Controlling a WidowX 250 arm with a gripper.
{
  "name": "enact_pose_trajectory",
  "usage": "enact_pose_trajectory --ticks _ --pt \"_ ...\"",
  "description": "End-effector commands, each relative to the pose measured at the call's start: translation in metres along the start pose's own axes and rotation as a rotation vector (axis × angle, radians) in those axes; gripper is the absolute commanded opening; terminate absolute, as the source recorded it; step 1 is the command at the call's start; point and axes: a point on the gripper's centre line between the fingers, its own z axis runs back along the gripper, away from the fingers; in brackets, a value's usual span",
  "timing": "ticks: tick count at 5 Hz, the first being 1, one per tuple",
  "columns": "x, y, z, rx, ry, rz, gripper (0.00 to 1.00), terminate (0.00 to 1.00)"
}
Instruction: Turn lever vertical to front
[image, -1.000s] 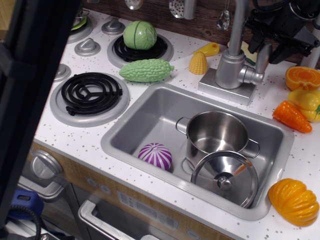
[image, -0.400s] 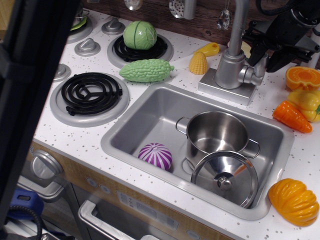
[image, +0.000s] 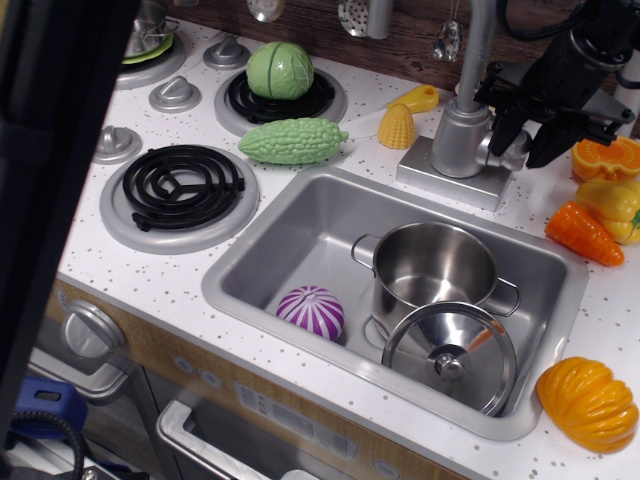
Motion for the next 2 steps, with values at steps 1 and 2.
enact_pose_trajectory --ticks 1,2 --pt "-0.0079 -0.0046 0.0133 -0.095 0.029 -0.044 0.00 0.00" --pt "-0.0099 -0.0055 0.0055 -0.119 0.039 -0.061 0.00 0.00"
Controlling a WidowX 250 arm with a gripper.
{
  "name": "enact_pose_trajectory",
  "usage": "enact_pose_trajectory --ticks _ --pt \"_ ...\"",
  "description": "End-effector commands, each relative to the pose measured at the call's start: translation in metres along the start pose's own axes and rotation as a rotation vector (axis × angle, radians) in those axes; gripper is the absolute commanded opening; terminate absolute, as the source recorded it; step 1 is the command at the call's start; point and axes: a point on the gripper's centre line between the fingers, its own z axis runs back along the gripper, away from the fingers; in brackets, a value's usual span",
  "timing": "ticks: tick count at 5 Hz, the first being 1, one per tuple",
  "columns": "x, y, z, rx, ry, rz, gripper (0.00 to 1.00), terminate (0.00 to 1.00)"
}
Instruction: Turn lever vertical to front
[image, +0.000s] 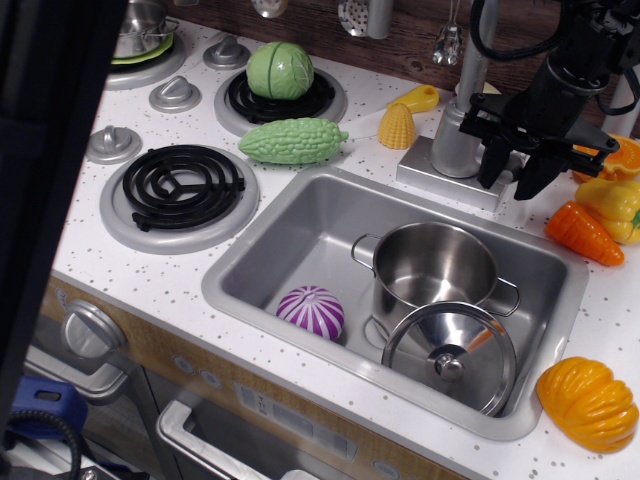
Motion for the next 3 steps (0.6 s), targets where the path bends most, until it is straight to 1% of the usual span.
enact_pose_trajectory --ticks 1,2,3 --pt "0.0024 -0.0053 0.0120 -0.078 -0.048 -0.017 0.00 0.00" --pt "0.0003 -0.0070 0.0068 -0.093 -0.056 -0.008 0.00 0.00" --pt "0.0012 -0.0077 0.0116 -0.086 -0.052 -0.011 1.00 0.00"
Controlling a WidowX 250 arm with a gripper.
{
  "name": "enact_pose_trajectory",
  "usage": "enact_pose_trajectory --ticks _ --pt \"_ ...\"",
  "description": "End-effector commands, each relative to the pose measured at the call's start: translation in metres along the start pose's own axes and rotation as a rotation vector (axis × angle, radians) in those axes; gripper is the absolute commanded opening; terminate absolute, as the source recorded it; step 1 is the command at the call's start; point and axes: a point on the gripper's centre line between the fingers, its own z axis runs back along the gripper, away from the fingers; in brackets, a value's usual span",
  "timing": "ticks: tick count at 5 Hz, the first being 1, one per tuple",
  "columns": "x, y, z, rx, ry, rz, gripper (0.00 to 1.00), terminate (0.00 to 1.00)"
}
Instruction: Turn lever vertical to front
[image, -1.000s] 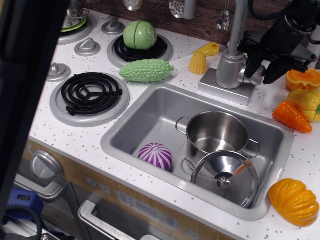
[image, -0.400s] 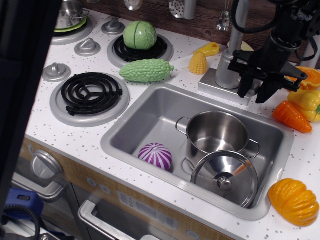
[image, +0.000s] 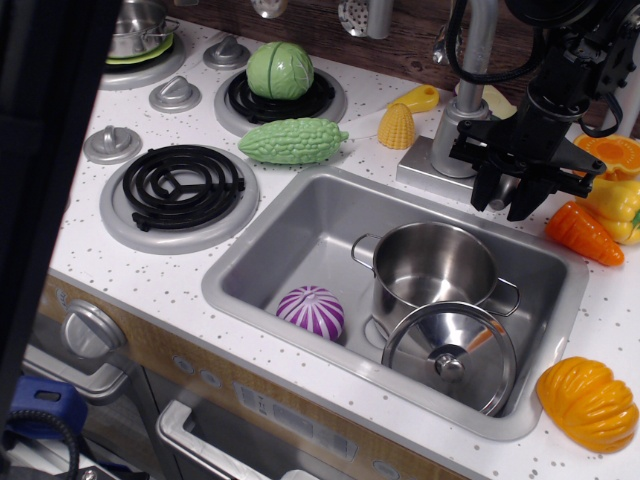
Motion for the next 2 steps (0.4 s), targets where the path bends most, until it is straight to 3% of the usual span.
enact_pose_trajectory --ticks 1,2 --pt "0.006 -0.009 0.053 0.004 -0.009 0.001 1.00 0.00" --pt "-0.001 -0.005 0.067 0.048 -0.010 0.007 1.00 1.00"
